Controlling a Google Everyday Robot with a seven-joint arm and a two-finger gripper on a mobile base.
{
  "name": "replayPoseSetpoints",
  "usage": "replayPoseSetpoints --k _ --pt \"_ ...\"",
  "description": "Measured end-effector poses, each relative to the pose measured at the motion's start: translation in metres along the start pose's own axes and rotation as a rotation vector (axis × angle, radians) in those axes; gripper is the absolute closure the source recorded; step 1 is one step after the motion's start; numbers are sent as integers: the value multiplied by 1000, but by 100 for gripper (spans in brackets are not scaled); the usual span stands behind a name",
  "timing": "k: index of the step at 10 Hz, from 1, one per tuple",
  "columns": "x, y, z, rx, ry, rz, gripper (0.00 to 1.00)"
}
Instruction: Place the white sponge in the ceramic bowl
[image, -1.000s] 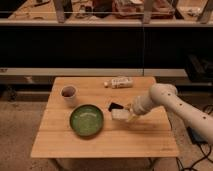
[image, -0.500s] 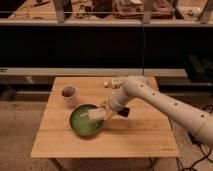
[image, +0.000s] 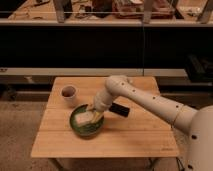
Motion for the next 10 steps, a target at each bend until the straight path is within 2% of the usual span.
replayPoseSetpoints --k 3,5,10 --pt "9 -15 2 9 19 20 35" --pt "12 -18 1 11 21 27 22" --pt "14 -9 -4 -8 -1 12 21"
